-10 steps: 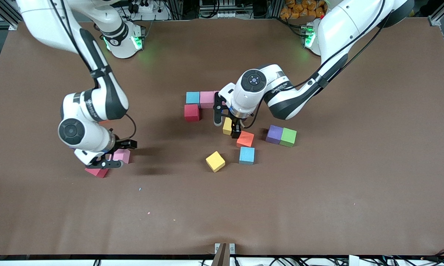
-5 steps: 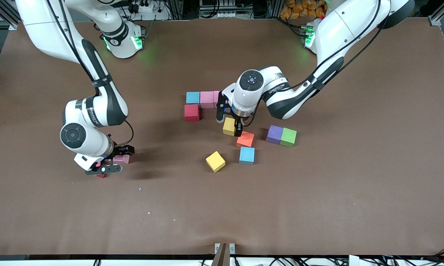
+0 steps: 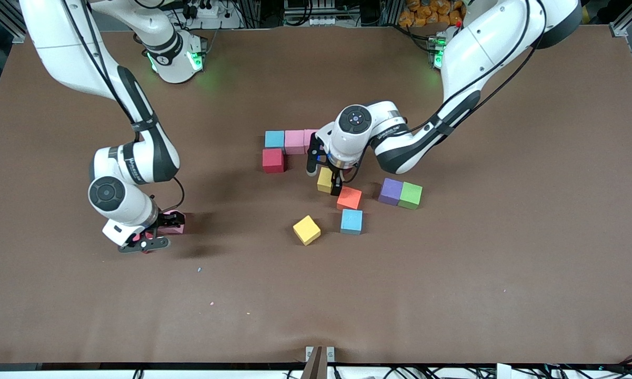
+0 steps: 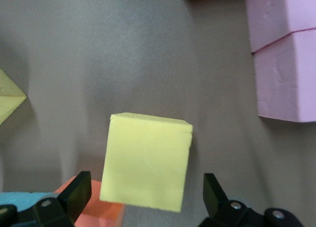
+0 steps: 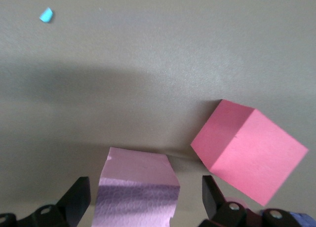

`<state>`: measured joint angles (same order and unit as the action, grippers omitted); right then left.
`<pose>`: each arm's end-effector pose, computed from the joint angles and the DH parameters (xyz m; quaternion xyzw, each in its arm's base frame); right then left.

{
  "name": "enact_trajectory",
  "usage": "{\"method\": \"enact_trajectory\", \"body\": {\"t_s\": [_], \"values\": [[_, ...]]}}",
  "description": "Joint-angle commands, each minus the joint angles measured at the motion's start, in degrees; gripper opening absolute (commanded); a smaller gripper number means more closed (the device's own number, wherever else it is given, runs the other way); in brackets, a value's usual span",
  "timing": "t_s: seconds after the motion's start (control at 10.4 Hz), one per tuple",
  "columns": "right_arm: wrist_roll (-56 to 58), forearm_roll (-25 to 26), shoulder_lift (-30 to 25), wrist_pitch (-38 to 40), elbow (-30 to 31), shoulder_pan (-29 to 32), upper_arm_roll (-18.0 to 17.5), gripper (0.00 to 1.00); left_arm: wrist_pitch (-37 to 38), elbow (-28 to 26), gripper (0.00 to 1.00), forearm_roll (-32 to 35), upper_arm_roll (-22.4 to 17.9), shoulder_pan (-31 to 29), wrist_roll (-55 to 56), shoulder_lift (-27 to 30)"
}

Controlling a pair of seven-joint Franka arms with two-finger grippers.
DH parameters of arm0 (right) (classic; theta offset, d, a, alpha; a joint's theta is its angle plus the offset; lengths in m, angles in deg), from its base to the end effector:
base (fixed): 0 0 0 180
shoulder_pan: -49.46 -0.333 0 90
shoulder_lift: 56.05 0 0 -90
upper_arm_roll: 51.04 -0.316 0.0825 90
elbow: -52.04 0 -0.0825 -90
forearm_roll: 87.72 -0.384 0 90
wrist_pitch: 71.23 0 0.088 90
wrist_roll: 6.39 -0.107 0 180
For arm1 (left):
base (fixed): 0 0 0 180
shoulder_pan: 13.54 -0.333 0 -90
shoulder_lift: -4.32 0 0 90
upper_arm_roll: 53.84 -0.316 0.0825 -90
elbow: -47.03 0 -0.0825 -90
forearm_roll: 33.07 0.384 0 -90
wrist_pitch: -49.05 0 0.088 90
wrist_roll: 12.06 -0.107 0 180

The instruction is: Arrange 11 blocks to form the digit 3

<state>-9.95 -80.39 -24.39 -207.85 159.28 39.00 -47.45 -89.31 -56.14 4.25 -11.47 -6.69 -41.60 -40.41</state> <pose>0.6299 0.0767 0.2138 0.9948 0.0804 -0.0144 0.0610 0.4611 -0.4664 0.2089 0.6638 -0.7457 0.0482 0.0320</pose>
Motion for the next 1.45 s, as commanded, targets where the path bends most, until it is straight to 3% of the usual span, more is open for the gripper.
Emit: {"method": "enact_trajectory", "body": {"t_s": [0.0,0.19,0.29,0.39,0.48,0.58,0.67,0.77,1.06,1.35], "values": [[-0.8,1.2,-0.5,-2.5,2.2,1.9,-1.0,1.00,-1.9,0.7,1.00,1.7,-2.9,3.3,2.2,-0.2],[-1.5,-0.3,-0.4,-4.6,4.1,2.0,-1.0,1.00,-1.9,0.7,1.00,1.7,-2.9,3.4,2.2,-0.1],[-1.5,-0.9,-0.4,-4.9,4.4,2.0,-1.0,1.00,-1.9,0.7,0.62,1.6,-2.9,3.5,2.9,0.2],[-1.5,-0.9,-0.4,-4.9,4.4,2.0,-1.1,1.00,-1.8,0.7,0.34,1.8,-2.9,3.9,5.6,0.4],[-1.5,-1.0,-0.4,-4.9,4.4,2.0,-1.1,0.87,-1.8,0.8,0.12,1.8,-2.9,4.3,6.3,0.6],[-1.5,-1.0,-0.4,-4.9,4.3,2.0,-1.2,0.47,-1.7,1.0,0.00,1.8,-2.9,4.6,6.4,0.6],[-1.5,-1.0,-0.4,-4.8,4.1,1.6,-1.4,0.26,-1.7,1.6,0.00,1.8,-2.9,4.6,6.3,0.7],[-1.5,-1.0,-0.4,-4.1,3.4,1.0,-1.8,0.20,-1.7,2.0,0.00,1.8,-2.9,4.6,6.3,1.1],[-4.8,-1.1,-0.7,-0.2,0.3,0.6,-6.2,0.20,-1.3,2.4,0.00,-1.1,-2.5,3.4,9.6,3.0],[-12.7,-1.8,-0.6,1.3,-0.7,-0.2,-11.7,0.20,3.4,5.1,0.00,-9.7,-2.5,3.3,13.6,6.8]]}}
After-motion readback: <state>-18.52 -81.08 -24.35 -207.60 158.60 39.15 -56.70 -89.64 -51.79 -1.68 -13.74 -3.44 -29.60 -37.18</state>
